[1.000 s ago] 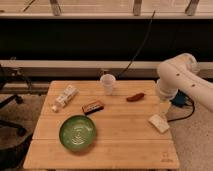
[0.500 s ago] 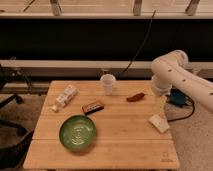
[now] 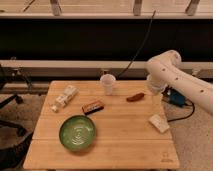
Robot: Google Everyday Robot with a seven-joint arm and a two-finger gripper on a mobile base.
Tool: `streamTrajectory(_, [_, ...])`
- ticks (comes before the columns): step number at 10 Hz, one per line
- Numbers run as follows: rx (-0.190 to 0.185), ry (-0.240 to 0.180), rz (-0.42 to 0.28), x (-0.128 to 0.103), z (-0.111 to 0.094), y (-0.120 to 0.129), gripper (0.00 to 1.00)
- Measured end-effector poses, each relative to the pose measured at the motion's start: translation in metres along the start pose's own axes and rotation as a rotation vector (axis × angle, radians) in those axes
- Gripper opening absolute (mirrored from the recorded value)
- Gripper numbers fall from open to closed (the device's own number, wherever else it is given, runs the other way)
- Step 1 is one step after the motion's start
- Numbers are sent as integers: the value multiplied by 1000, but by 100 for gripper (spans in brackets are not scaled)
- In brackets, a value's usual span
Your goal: Drag the pepper across the table
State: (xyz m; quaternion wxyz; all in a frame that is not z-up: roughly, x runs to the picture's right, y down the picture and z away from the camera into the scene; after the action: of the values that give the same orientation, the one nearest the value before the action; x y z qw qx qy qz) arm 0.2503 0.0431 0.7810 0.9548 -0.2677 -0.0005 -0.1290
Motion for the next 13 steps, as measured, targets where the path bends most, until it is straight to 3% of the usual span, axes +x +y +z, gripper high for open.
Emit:
streamTrajectory(4, [8, -6, -53, -6, 11, -9, 80])
streamTrajectory(7, [8, -16, -119, -14, 33, -29, 80])
streamTrajectory(11, [1, -26, -148, -17, 50, -39, 80])
streamTrajectory(13, [-10, -35, -148, -17, 71, -40, 80])
